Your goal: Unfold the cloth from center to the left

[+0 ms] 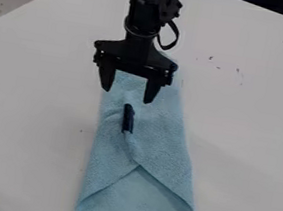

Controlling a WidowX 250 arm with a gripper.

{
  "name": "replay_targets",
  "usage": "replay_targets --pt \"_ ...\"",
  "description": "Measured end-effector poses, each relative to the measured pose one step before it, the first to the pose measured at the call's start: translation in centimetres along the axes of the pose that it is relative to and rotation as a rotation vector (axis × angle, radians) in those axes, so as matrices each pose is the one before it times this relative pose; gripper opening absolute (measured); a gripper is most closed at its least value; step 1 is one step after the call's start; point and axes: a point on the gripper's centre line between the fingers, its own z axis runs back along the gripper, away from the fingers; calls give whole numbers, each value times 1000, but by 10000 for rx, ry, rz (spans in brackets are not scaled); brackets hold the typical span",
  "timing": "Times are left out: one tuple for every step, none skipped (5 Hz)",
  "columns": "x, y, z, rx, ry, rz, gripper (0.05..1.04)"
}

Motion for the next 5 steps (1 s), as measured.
replay_targets --pt "-495 61 -757 118 240 -31 1001" --pt "-731 -451 30 187 -685 -72 1001" --pt "-831 -73 559 45 -381 324 1001" --pt "-517 -255 -493 -244 -19 -27 1001" --pt "220 -55 -404 -246 -12 103 1001"
